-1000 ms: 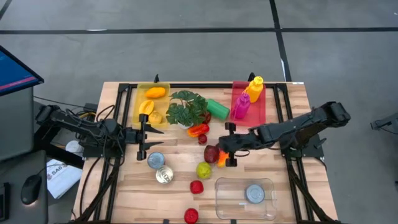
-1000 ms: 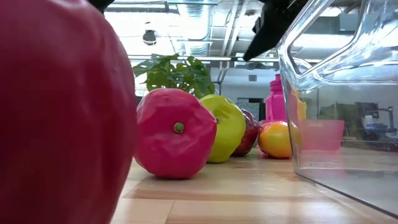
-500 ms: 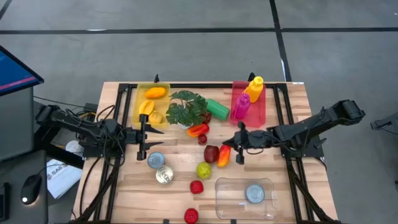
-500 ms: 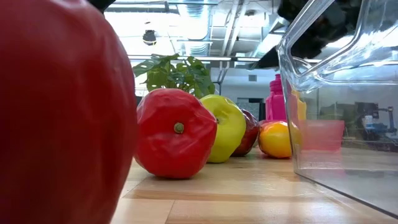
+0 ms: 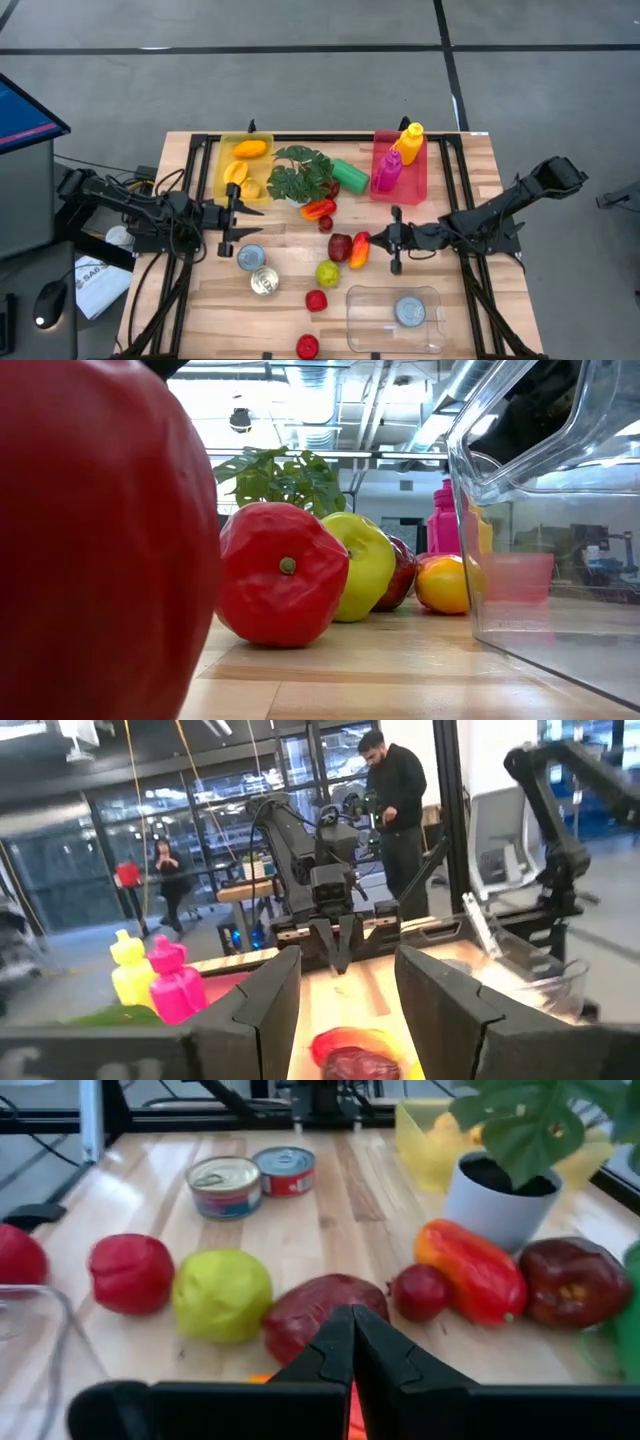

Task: Pick & Place Food Item
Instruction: Put the green apple into the yellow bin

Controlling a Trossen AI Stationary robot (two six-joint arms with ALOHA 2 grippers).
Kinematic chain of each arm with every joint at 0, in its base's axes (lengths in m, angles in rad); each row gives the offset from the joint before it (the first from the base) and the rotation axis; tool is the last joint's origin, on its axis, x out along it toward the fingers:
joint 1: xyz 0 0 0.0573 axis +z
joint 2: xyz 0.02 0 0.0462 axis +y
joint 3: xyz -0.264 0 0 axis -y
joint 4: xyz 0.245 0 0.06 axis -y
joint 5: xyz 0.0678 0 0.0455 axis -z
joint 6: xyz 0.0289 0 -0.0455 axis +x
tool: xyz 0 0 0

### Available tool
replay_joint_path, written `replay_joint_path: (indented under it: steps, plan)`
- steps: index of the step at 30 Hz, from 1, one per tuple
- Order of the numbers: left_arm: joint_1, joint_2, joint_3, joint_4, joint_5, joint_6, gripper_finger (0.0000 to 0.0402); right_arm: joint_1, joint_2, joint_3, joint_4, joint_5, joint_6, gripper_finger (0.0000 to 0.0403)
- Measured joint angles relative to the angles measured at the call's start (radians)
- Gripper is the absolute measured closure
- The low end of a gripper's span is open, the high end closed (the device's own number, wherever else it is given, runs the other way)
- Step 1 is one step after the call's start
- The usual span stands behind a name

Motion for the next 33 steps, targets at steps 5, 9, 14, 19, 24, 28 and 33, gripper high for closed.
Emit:
replay_joint_path:
  steps: [5, 9, 14, 19, 24, 28, 33]
  plan:
    - [0.000, 0.006, 0.000, 0.006, 0.000, -0.121, 0.0248, 0.003, 0.000, 0.000, 0.002, 0.003, 0.000, 0.0403]
    - [0.000, 0.019, 0.000, 0.010, 0.000, -0.195, 0.0248, -0.004, 0.000, 0.000, 0.002, 0.006, 0.000, 0.0403]
    - [-0.005, 0.098, 0.000, 0.016, 0.000, -0.265, 0.0248, 0.010, -0.012, 0.000, 0.017, 0.006, 0.000, 0.0403]
    - [-0.005, 0.251, 0.000, 0.100, 0.000, -0.326, 0.0248, 0.035, -0.037, -0.001, 0.016, 0.003, 0.000, 0.0403]
    - [-0.005, 0.391, 0.000, 0.244, 0.000, -0.355, 0.0248, 0.063, -0.071, 0.000, 0.015, 0.002, 0.000, 0.0403]
    - [-0.005, 0.492, 0.000, 0.400, 0.000, -0.355, 0.0248, 0.082, -0.103, 0.000, 0.016, 0.002, 0.000, 0.0403]
    - [-0.005, 0.605, 0.000, 0.548, 0.000, -0.355, 0.0248, 0.091, -0.128, 0.000, 0.015, 0.002, -0.005, 0.0403]
